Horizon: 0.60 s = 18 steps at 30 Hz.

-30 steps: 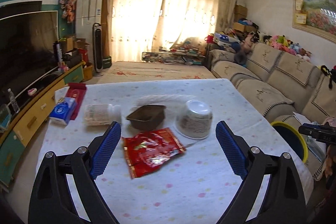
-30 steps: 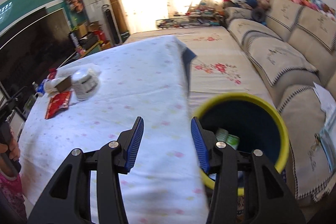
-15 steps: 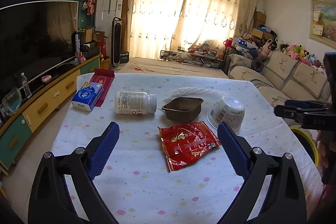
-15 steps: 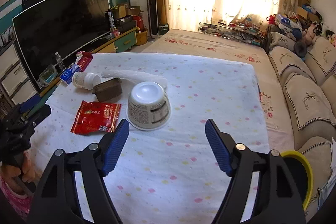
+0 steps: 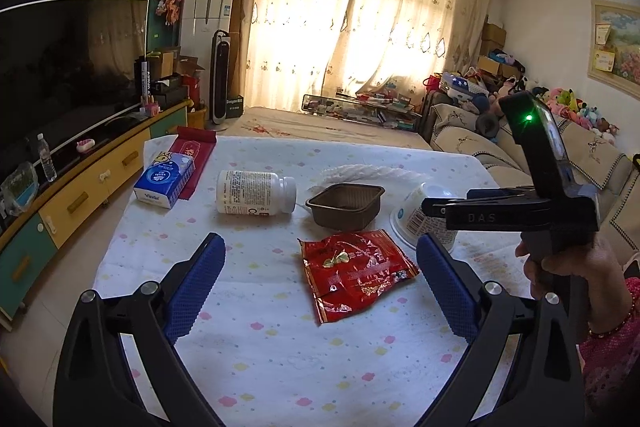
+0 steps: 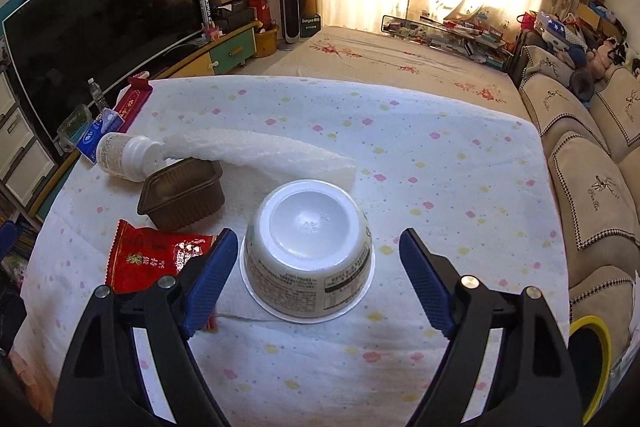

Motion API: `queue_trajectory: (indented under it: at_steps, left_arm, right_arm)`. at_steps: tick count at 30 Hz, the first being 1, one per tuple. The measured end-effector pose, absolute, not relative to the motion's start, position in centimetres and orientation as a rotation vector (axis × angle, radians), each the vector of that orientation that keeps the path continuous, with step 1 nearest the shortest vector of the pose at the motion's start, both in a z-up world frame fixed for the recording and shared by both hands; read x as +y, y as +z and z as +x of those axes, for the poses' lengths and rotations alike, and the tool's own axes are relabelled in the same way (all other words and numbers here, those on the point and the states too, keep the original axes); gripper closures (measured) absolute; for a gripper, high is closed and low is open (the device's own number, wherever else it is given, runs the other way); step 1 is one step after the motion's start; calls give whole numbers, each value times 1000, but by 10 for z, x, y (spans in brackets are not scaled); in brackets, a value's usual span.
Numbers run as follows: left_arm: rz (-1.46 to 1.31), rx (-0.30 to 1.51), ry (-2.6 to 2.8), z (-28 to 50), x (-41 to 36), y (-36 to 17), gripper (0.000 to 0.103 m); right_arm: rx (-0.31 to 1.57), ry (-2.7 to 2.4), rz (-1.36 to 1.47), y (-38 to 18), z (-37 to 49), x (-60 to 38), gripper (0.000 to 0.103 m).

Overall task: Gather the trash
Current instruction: 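Grasp the white upturned bowl by its sides with the right gripper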

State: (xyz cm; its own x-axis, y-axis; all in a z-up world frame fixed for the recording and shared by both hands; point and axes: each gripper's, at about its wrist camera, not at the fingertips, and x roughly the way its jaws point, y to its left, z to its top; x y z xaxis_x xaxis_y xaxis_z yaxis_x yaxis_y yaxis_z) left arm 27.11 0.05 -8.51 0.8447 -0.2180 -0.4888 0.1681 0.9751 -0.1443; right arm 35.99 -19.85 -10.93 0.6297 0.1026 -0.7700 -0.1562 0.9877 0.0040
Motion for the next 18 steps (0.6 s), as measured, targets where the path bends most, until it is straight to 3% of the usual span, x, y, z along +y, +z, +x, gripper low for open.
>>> queue_trajectory:
  at_steps: [18]
  left_arm:
    - [-80,539,-207,270,-5,-87,8]
  right_arm:
    - [890,135,-90,-130,368,-188,28]
